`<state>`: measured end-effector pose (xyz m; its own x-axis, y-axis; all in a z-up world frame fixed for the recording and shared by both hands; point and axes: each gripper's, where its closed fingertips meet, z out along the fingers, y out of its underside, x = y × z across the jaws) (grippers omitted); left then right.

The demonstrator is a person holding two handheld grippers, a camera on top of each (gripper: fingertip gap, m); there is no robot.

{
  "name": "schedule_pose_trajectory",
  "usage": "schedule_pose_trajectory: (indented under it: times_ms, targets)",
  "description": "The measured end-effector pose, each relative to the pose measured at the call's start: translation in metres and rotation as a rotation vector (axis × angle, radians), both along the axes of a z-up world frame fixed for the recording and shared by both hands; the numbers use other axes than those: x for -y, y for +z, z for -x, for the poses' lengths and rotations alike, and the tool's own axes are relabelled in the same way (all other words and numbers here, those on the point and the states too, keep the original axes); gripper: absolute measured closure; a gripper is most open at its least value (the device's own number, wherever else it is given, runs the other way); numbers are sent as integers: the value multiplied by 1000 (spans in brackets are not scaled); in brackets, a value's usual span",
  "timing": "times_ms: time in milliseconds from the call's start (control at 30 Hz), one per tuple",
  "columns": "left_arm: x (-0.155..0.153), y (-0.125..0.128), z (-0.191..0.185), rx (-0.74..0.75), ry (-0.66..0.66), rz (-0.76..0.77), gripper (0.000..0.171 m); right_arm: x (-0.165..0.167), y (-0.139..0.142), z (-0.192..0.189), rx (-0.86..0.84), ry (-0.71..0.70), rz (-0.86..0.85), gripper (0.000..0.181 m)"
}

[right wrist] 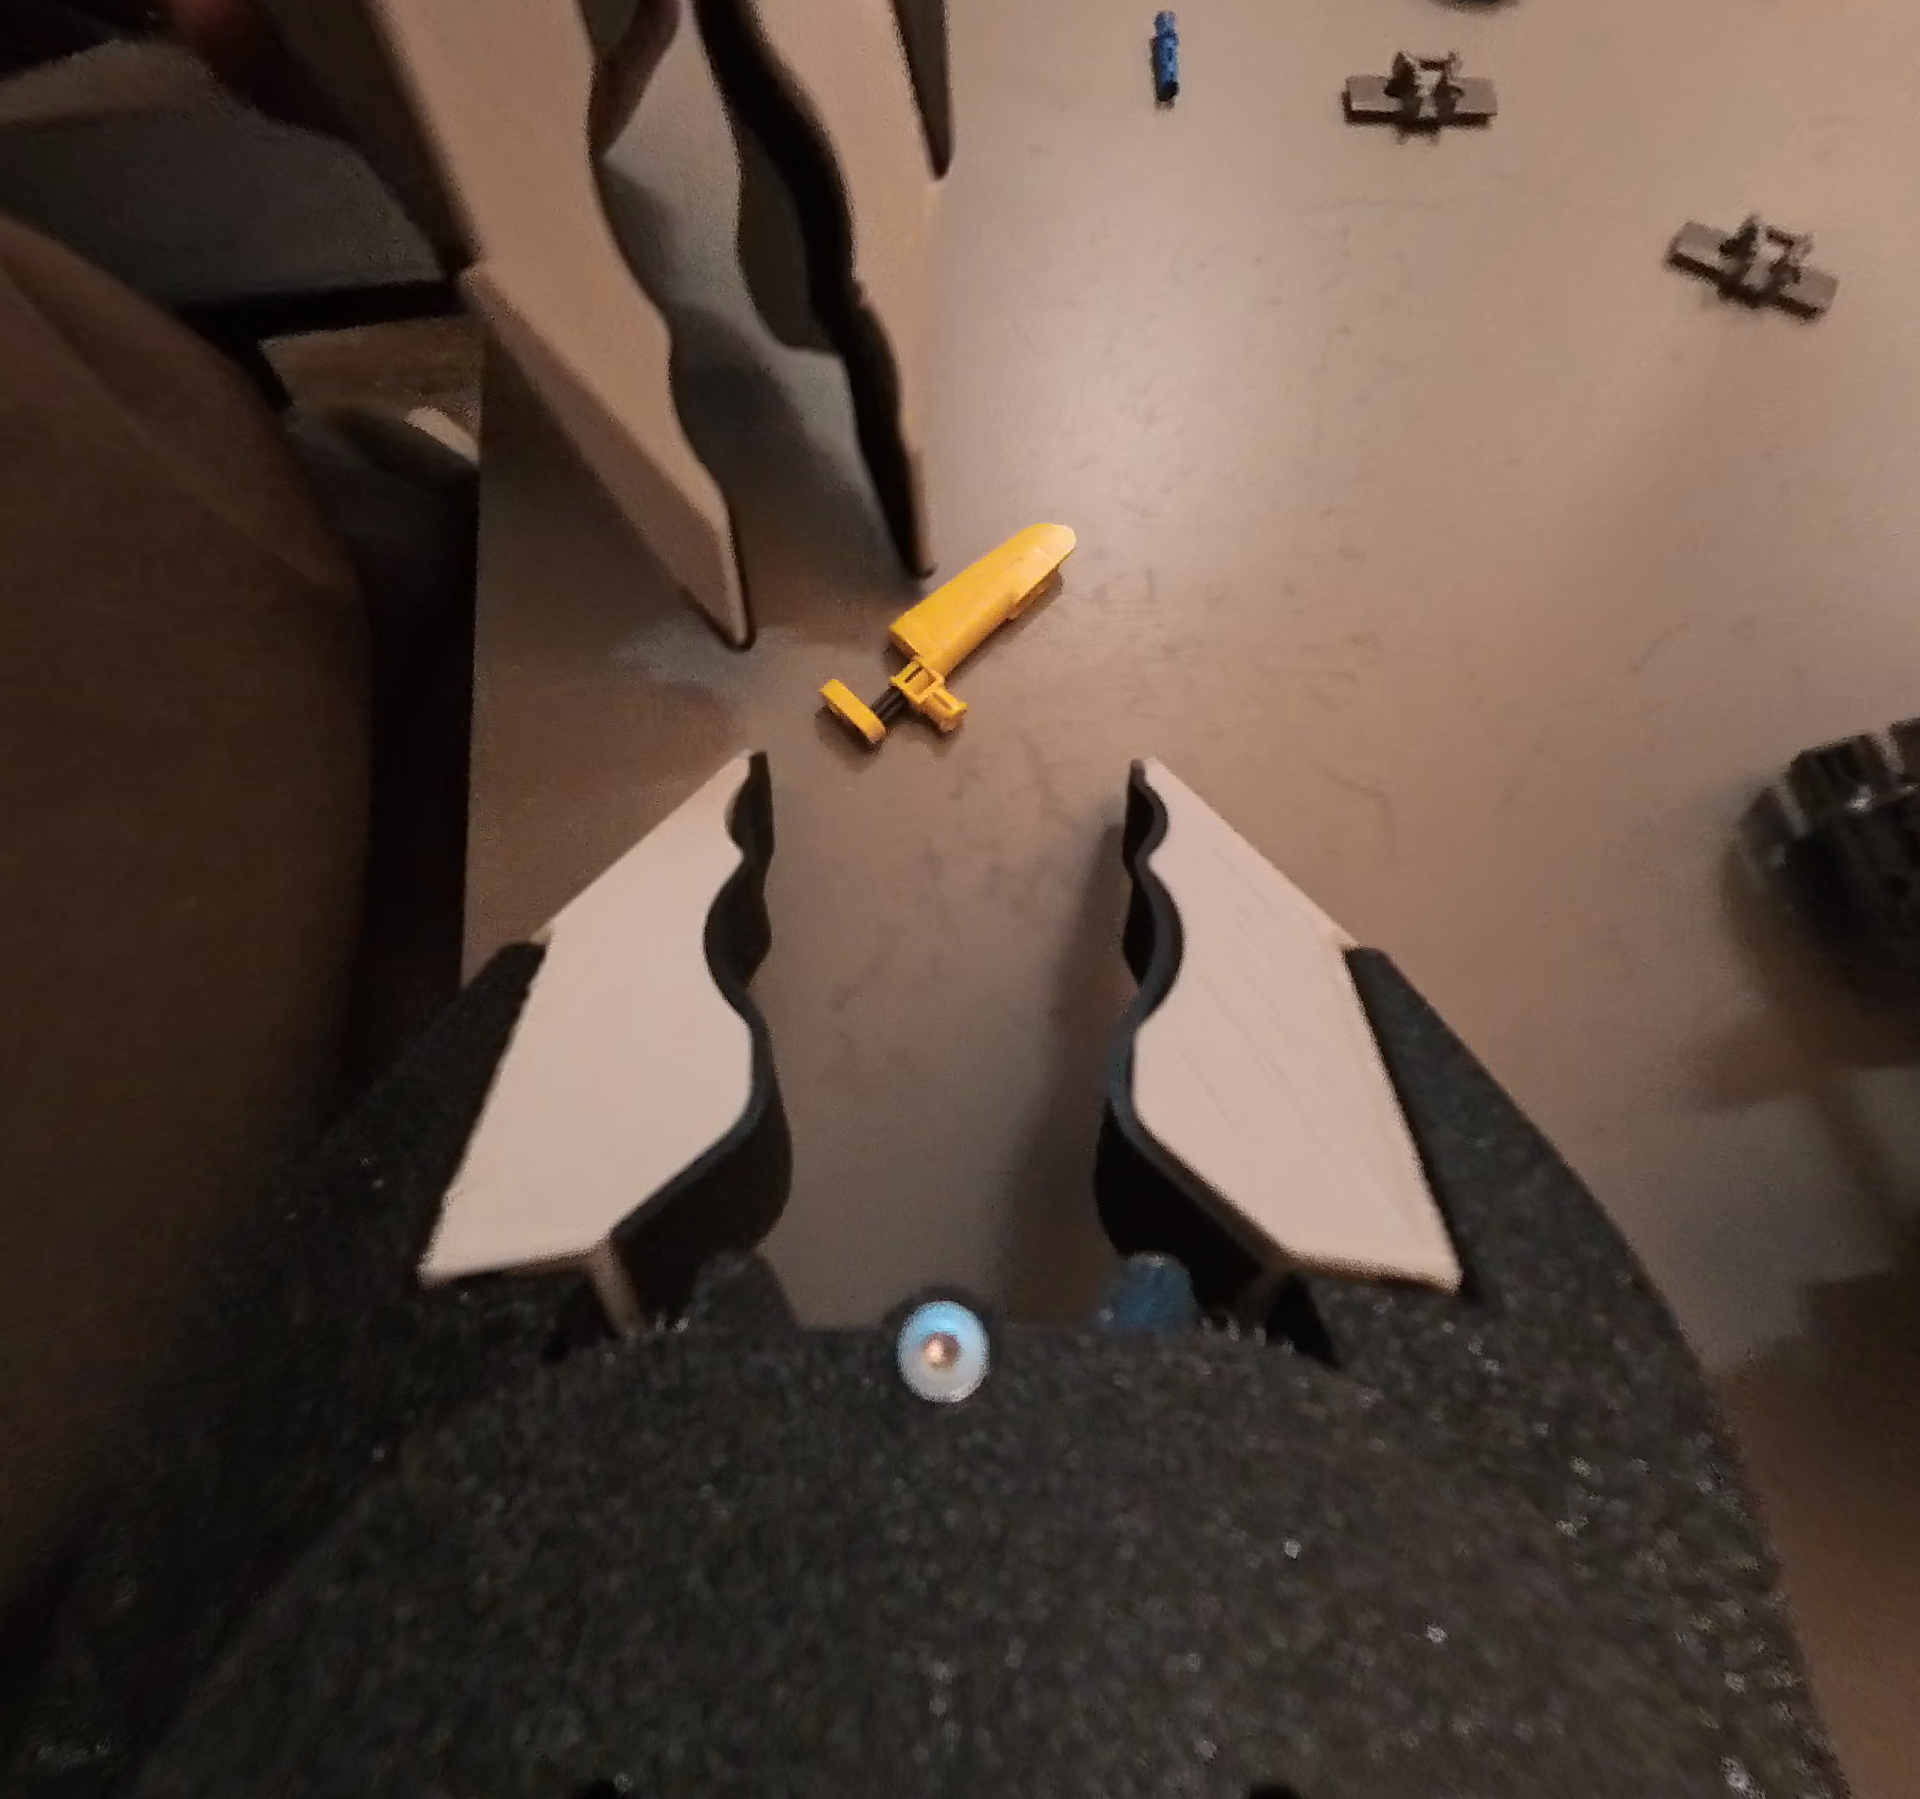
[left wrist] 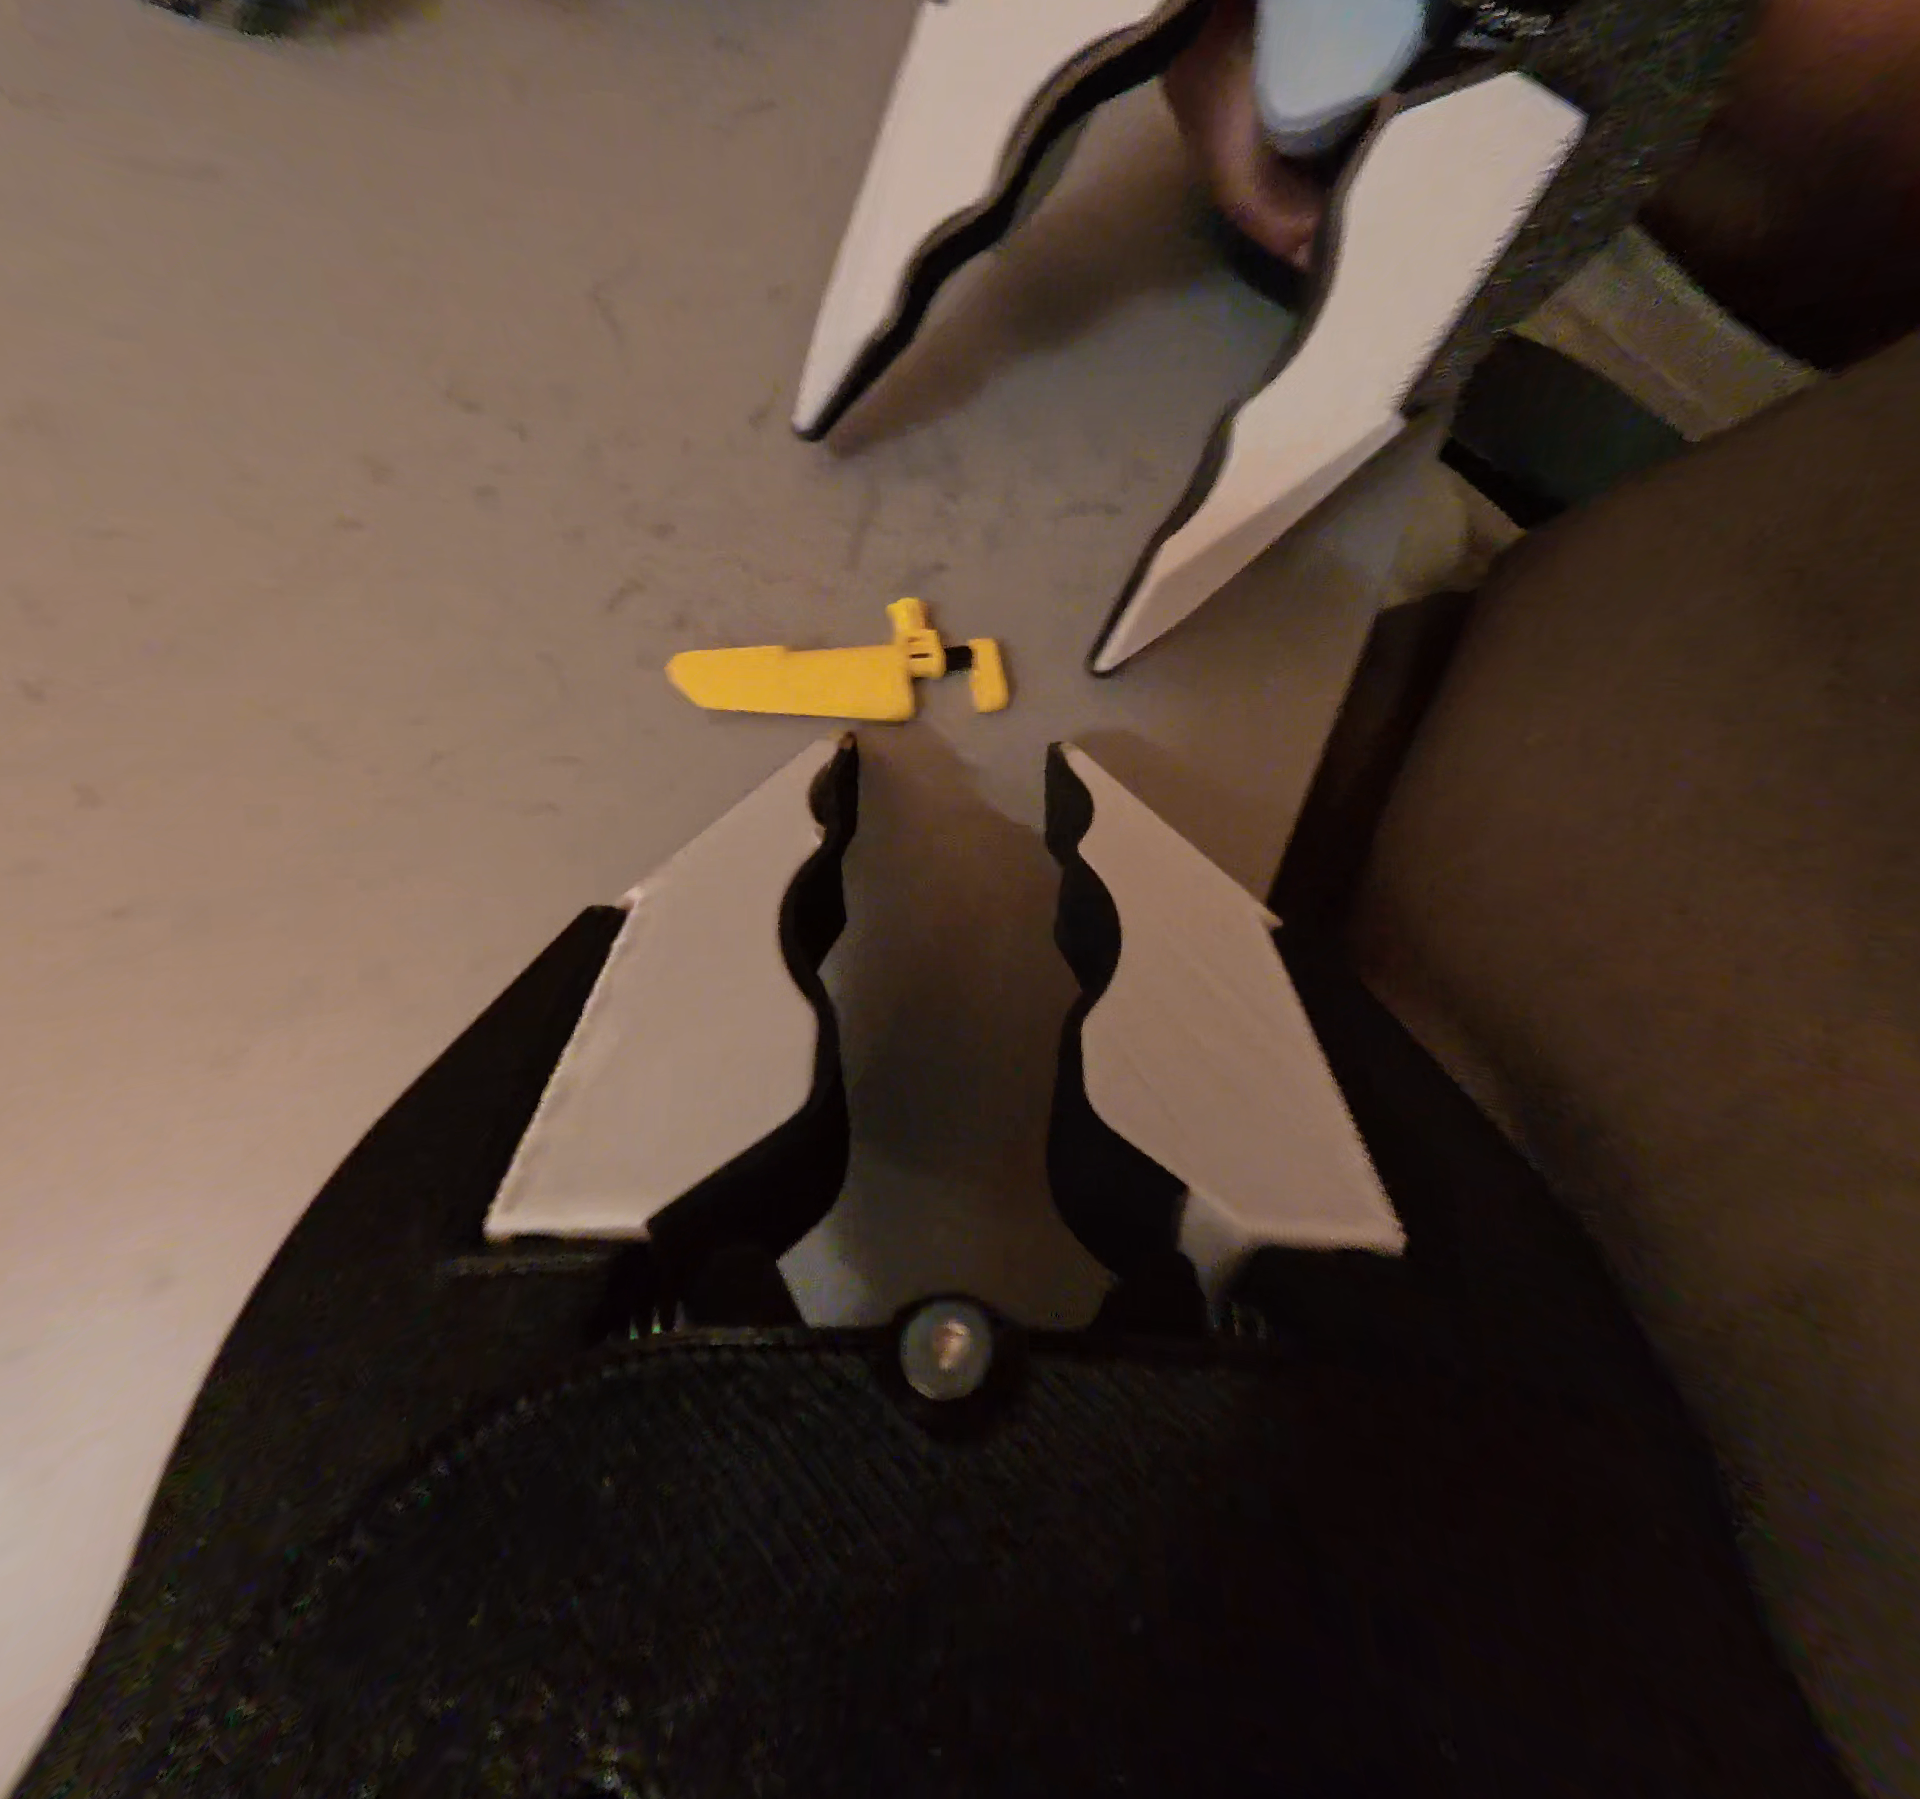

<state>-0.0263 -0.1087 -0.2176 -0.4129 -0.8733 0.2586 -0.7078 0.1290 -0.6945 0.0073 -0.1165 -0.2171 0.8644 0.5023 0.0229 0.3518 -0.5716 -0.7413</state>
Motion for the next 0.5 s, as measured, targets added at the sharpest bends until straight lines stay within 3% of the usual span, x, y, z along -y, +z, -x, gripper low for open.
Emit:
schedule_pose_trajectory:
  times_ms: [167,300,500]
  targets:
    - [-10,0,-8,61,71,-78,117,-2,1,4,-55,134,29,117]
    - [-16,-6,-13,79,73,-155,94,-8,-2,-2,25,211,17,117]
    - [-17,-9,-16,87,-65,-202,100,-12,-6,6,55,370,30,115]
